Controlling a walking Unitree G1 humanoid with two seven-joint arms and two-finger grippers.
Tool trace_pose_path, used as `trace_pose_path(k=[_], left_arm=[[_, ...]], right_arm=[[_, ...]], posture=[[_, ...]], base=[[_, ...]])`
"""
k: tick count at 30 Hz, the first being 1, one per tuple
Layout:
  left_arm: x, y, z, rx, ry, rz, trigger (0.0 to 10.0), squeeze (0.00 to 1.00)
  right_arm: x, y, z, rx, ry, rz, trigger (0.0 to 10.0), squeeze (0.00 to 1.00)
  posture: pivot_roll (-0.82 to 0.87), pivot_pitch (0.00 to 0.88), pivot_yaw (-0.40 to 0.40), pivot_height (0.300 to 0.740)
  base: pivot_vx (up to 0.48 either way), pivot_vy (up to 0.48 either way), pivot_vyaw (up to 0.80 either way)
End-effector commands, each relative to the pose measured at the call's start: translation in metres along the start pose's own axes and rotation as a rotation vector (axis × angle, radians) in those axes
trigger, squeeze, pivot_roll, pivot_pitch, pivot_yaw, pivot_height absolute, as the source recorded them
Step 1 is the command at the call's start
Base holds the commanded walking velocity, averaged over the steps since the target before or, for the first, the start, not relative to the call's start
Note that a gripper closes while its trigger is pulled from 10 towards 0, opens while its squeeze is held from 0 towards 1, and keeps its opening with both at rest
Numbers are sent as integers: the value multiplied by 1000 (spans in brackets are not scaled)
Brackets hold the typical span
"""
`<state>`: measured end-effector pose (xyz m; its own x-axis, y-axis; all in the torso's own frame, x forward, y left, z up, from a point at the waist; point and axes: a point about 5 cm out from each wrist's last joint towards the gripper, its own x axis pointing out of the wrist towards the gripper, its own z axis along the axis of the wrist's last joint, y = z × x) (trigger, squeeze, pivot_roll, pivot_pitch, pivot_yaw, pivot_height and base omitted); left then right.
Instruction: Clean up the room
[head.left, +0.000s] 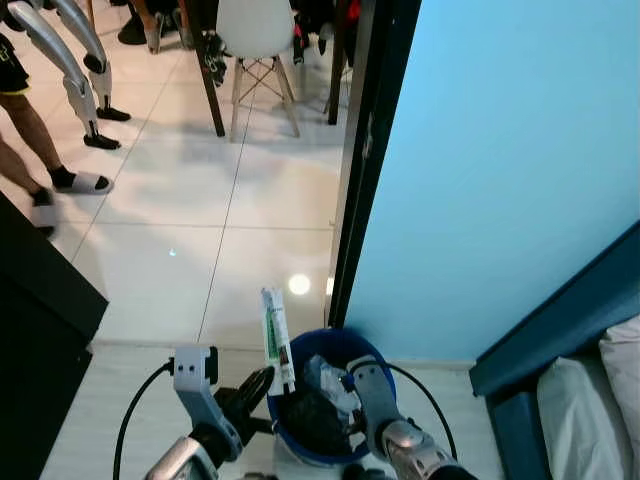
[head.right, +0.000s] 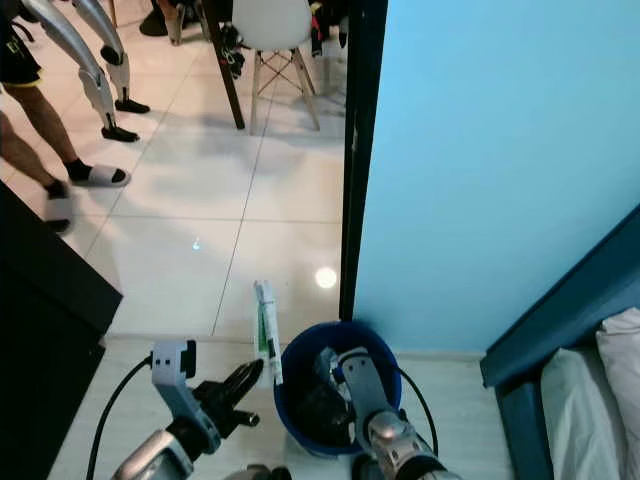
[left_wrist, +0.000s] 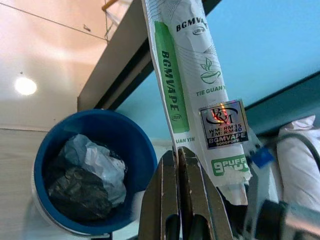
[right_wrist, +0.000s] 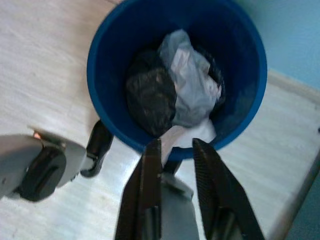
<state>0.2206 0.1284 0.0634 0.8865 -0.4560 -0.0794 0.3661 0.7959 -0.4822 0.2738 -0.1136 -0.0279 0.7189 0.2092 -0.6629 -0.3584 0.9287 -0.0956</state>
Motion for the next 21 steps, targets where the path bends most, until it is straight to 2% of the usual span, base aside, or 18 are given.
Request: trace_pose_path(k=[1,8,12,13,14,15,16,17,19,20,21], left_arm=[[-8,5,-3,-1,31,26,10000,0],[-7,7,-2,-1,34,31,10000,0],[-1,5,-3,-11,43,-3,10000,0],[2,3,-5,-18,58,-29,10000,0],[2,3,-5,-18,58,-29,10000,0],[6,-1,-12,-13,109,-81,10000,0],[11,-3,-25,17,200,-134,10000,0],[11,-3,-25,17,200,-134,10000,0],[23,3,-51,158,381,-173,10000,0],[23,3,-51,158,381,-173,10000,0],[27,8,-58,208,430,-169,10000,0]], right_arm=[[0,4,-2,13,-6,8,10000,1000],[1,0,6,17,-36,-4,10000,1000],[-1,-10,6,40,-43,-42,10000,1000],[-1,-15,2,58,-28,-56,10000,0],[-1,-15,2,58,-28,-56,10000,0],[-3,-22,-4,96,-11,-88,10000,0],[-6,-30,-10,139,5,-112,10000,0],[-6,-30,-10,139,5,-112,10000,0],[-13,-45,-28,182,39,-166,10000,0],[-13,-45,-28,182,39,-166,10000,0],[-15,-49,-34,187,52,-182,10000,0]], posture=[[130,325,17,740],[128,312,12,740],[103,281,-4,740],[99,277,-5,740],[99,277,-5,740],[76,263,-11,740],[48,246,-16,740],[48,246,-16,740],[11,225,-17,740],[11,225,-17,740],[11,225,-17,740]], base=[[0,0,0],[0,0,0],[0,0,0],[0,0,0],[0,0,0],[0,0,0],[0,0,-788],[0,0,-788],[0,0,-800],[0,0,-800],[0,0,-800]])
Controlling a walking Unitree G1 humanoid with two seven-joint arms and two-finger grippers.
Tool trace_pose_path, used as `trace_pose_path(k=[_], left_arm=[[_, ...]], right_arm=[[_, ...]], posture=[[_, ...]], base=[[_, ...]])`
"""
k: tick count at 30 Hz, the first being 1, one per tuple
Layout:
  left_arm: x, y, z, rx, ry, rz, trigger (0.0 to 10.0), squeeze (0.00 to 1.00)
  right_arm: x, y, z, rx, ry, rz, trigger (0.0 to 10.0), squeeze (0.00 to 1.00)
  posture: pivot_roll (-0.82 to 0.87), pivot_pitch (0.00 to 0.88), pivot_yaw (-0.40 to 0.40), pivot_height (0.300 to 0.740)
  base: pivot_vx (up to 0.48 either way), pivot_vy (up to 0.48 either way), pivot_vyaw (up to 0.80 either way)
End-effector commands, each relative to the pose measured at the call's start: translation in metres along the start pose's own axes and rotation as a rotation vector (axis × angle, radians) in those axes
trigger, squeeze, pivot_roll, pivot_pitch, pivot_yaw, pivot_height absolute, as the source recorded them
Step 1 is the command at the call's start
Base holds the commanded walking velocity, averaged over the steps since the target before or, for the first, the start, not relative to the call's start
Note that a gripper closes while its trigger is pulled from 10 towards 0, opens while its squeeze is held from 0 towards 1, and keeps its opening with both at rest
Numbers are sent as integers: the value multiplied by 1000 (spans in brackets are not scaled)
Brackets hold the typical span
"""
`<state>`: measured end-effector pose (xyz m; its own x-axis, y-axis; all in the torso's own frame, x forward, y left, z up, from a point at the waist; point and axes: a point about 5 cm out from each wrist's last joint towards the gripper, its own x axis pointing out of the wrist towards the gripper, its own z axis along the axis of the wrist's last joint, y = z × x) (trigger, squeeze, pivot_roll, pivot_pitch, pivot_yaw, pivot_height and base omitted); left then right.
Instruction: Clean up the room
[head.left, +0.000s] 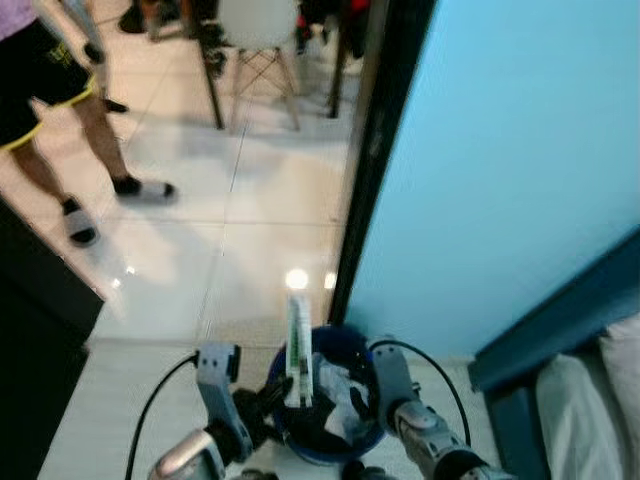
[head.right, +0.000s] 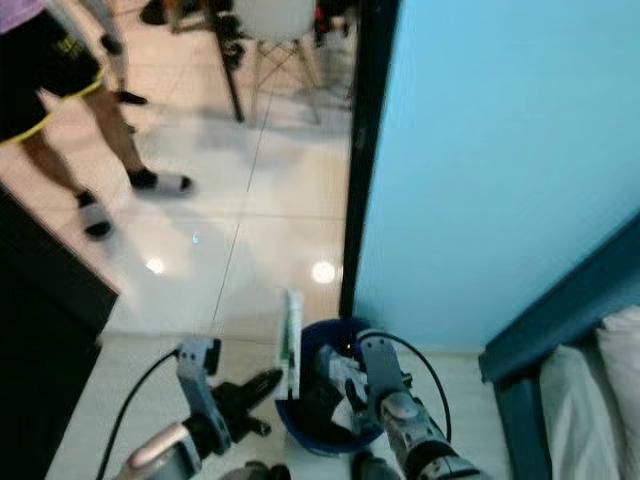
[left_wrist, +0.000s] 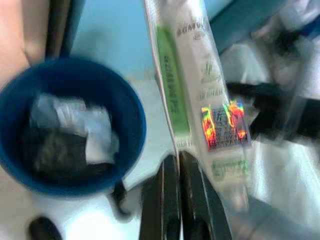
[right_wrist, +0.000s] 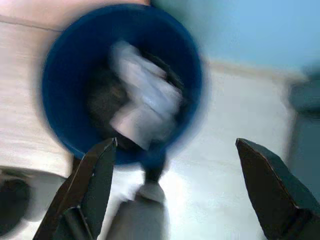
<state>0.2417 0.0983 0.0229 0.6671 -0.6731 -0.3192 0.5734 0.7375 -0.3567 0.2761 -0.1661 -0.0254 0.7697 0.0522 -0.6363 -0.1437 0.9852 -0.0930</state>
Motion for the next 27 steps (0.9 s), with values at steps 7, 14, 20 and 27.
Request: trace_pose_path(k=[7,14,20,27], left_arm=[[23,18,-33,154,260,135,10000,0],[25,27,-48,322,418,266,10000,0],[28,28,-49,467,477,312,10000,0],[34,27,-47,619,507,388,10000,0]], right_arm=[[-13,-27,-41,75,100,-100,10000,0],[-18,-38,-51,96,114,-134,10000,0],[-22,-44,-57,94,124,-150,10000,0],[-27,-43,-68,87,131,-152,10000,0]], posture=[[-67,186,-14,740],[-120,176,-17,740],[-151,178,-17,740],[-251,207,-10,740]], base=[[0,0,-800],[0,0,-114],[0,0,0],[0,0,0]])
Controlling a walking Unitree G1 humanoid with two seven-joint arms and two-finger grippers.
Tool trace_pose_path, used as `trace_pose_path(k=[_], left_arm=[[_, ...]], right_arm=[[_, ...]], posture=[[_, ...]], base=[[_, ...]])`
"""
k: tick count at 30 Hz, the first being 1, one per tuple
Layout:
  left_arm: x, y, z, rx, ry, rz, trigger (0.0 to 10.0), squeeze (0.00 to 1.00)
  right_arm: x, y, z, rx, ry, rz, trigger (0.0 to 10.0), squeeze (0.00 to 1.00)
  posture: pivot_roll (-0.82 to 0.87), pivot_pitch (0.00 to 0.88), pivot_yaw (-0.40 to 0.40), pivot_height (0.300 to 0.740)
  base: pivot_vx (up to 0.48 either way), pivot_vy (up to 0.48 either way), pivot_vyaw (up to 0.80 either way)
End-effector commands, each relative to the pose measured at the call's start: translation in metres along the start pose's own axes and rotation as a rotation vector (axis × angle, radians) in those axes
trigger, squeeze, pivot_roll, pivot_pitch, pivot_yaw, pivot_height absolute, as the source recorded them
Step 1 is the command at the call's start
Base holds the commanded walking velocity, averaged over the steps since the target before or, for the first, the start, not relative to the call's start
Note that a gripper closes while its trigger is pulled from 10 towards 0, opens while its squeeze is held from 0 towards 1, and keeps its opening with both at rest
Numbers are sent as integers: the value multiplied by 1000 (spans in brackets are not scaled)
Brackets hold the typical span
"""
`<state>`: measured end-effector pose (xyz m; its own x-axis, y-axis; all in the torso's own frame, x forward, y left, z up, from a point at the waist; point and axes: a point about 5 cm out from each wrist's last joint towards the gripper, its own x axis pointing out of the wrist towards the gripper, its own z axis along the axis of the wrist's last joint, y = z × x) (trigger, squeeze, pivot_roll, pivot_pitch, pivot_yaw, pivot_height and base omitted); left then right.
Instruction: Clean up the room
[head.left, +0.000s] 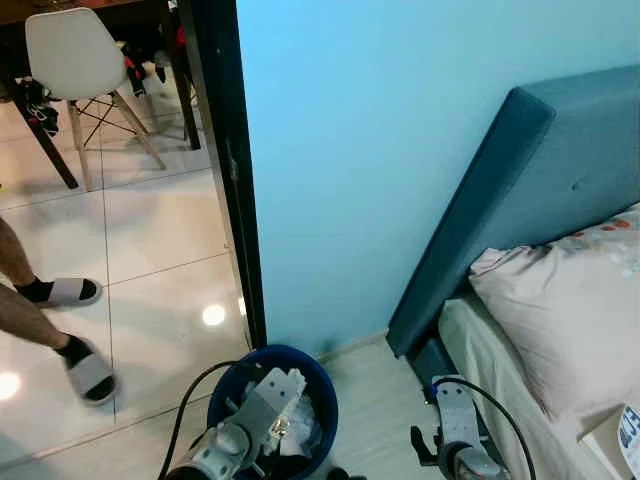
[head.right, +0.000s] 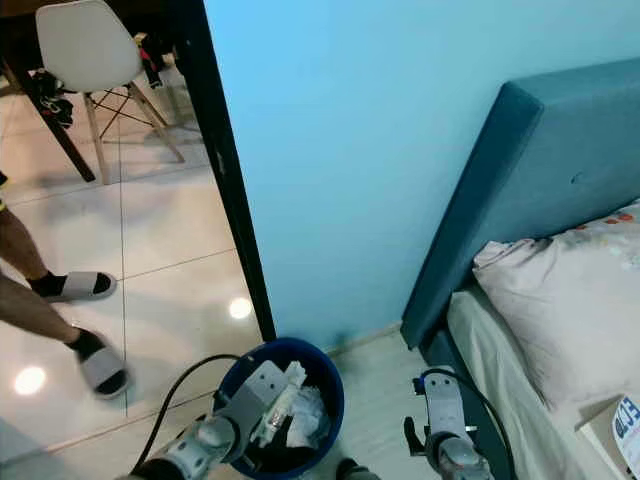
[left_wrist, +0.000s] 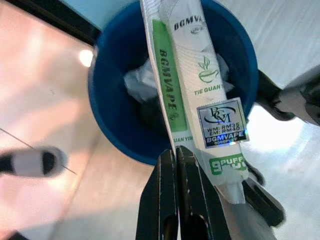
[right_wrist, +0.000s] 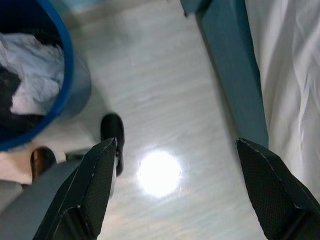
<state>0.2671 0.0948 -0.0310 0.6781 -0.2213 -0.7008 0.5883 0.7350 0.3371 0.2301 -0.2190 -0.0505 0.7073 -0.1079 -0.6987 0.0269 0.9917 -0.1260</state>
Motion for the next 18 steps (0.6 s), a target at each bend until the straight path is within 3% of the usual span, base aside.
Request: trace_pose_path(k=[1,4,5,14,18], left_arm=[[0,-12,-8,23,33,-8,10000,0],[0,-13,-7,32,29,-5,10000,59],[0,-14,-5,47,25,5,10000,1000],[2,-11,3,64,12,56,10000,1000],[2,-6,2,27,8,82,10000,1000]], right_arm=[[-4,-2,-14,-7,25,-4,10000,0],[-4,-2,-16,-7,25,-4,10000,0],[-5,-3,-19,-8,27,-6,10000,0],[-9,-11,-27,-5,41,-21,10000,0],[-7,-8,-23,-7,36,-16,10000,0]], posture=[[-255,208,-10,740],[-273,216,-9,740],[-288,225,-11,740],[-292,230,-16,740],[-281,227,-14,740]], base=[[0,0,0],[0,0,0],[0,0,0],[0,0,0],[0,0,0]])
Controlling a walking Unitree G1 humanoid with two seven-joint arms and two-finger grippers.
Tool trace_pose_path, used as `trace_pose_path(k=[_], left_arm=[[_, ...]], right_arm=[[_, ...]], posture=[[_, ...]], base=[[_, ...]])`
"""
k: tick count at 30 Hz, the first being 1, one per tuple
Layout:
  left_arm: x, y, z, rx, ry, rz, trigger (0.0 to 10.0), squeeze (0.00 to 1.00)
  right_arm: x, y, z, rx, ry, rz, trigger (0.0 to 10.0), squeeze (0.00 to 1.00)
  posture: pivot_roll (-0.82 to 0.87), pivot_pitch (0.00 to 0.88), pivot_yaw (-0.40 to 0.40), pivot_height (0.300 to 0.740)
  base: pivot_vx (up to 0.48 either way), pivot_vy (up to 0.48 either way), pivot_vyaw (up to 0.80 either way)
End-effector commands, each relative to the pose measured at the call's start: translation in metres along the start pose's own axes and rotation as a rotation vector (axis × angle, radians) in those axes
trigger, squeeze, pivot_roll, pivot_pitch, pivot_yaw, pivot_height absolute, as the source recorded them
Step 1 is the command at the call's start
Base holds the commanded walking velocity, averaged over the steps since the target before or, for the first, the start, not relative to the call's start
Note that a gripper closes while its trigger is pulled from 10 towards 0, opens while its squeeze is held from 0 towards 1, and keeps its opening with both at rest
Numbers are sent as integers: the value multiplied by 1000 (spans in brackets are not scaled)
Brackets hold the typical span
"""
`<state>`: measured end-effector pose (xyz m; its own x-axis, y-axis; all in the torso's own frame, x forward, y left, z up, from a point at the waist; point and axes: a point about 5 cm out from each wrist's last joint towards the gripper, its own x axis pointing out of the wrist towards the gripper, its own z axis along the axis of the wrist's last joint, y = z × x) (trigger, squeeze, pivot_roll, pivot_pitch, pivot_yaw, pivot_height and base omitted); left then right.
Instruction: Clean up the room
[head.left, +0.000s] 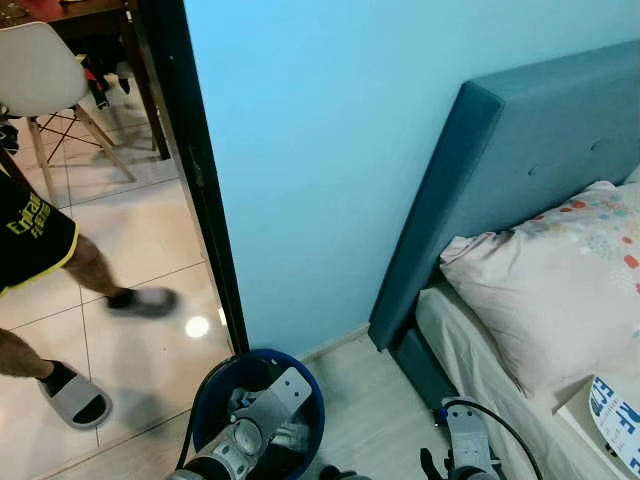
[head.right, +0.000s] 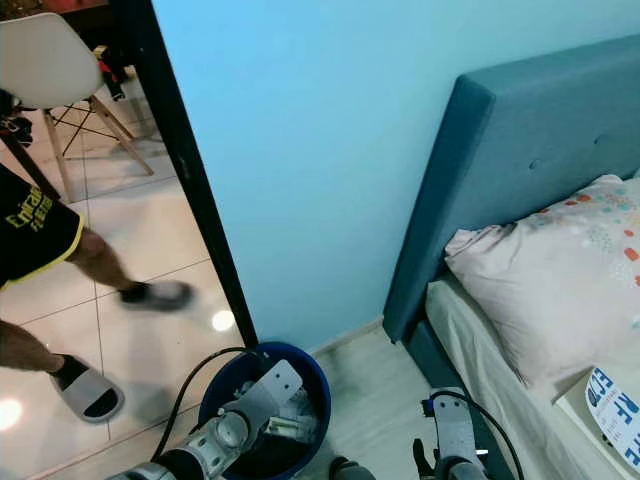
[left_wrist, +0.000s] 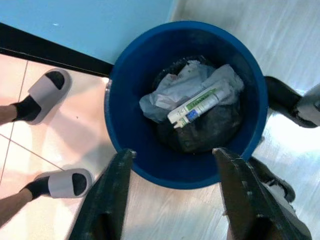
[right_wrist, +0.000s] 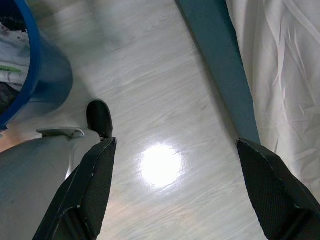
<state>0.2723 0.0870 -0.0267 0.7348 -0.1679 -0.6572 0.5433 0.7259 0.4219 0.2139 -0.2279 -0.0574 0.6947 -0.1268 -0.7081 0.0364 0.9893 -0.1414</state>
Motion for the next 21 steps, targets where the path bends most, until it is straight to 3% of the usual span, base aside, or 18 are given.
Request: trace_pose_path(k=[1,2,6,9,14,15,16,17,19,21], left_arm=[[-1,-3,-9,-37,31,5,10000,1000],[-1,0,-12,-97,36,17,10000,0],[-2,2,-13,-138,39,25,10000,0],[-6,13,-37,-315,89,81,10000,0],[-12,17,-60,-386,141,111,10000,0],[-17,17,-77,-423,190,127,10000,0],[-30,14,-112,-522,297,156,10000,0],[-30,14,-112,-522,297,156,10000,0],[-42,6,-136,-607,386,177,10000,0],[-45,4,-143,-632,411,185,10000,0]], right_arm=[[-1,3,-5,-2,17,6,10000,0],[0,6,-4,-2,17,12,10000,0],[0,7,-4,-2,17,15,10000,0],[0,15,-6,-3,44,35,10000,0],[0,20,-9,-9,70,47,10000,0],[0,22,-11,-18,87,54,10000,0],[0,26,-16,-44,122,71,10000,0],[0,26,-16,-44,122,71,10000,0],[-1,29,-17,-75,142,83,10000,0],[-1,30,-17,-85,146,86,10000,0]], posture=[[-268,225,-13,740],[-254,215,-10,740],[-254,215,-10,740],[-180,199,-14,740],[-133,173,-23,740],[-108,157,-30,740],[-94,147,-34,740],[-94,147,-34,740],[-65,116,-44,740],[-63,114,-45,740]], base=[[0,0,0],[0,0,0],[0,0,0],[-86,0,0],[-272,0,0],[-285,0,0],[-307,0,0],[-307,0,0],[-339,0,0],[-349,0,0]])
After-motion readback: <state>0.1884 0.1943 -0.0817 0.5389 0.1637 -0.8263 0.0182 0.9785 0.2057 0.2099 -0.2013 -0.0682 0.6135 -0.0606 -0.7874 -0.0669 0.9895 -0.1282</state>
